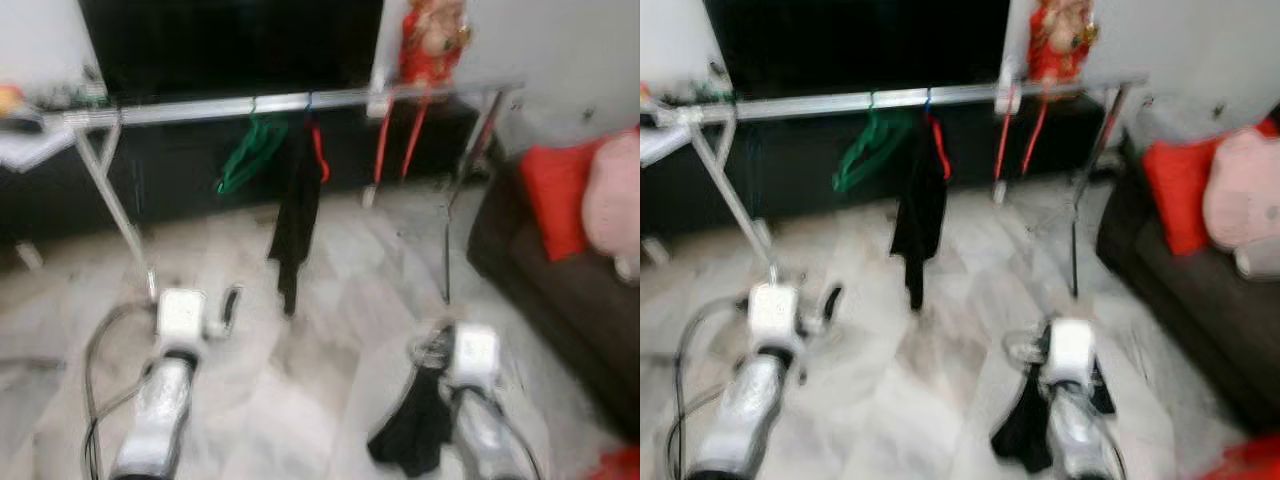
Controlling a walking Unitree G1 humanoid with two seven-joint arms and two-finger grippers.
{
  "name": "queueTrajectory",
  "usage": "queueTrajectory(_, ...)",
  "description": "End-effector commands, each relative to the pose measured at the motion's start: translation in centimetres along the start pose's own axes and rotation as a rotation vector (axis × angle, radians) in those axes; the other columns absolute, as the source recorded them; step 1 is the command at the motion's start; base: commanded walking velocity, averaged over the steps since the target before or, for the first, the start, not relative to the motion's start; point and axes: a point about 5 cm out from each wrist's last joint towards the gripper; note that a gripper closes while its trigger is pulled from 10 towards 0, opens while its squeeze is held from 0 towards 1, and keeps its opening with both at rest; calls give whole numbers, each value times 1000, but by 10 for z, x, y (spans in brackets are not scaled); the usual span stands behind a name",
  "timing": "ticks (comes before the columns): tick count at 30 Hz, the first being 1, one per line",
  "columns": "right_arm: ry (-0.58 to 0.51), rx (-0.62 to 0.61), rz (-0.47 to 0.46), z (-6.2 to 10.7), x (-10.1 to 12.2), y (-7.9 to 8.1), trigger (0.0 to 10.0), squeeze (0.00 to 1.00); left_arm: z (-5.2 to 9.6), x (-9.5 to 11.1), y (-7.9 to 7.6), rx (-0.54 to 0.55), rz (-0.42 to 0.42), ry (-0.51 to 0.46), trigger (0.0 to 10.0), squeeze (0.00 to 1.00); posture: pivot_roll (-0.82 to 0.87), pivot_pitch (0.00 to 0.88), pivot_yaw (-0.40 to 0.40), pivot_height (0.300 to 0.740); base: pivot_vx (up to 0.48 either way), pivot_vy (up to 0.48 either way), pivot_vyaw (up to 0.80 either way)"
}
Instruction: Hang hanger
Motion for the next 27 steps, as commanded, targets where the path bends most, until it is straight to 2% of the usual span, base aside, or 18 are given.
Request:
queueTrajectory(1,-23,-28,10,-2,5,-12,10000,0,-3,4,-10,-24,18,-15,10000,0,-2,0,-44,740,345,0,0)
queueTrajectory(27,13,-10,9,-2,1,-8,10000,0,-5,9,-5,-3,27,-25,10000,0,4,0,-47,740,350,0,0)
Point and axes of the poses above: a point about 5 cm out from each wrist's last joint towards the gripper, its own z axis pointing back from the gripper into the wrist, its own x axis along the axis of the wrist's last joint, y = z × x, and after that the axes turned 1 degree about -z, right-handed
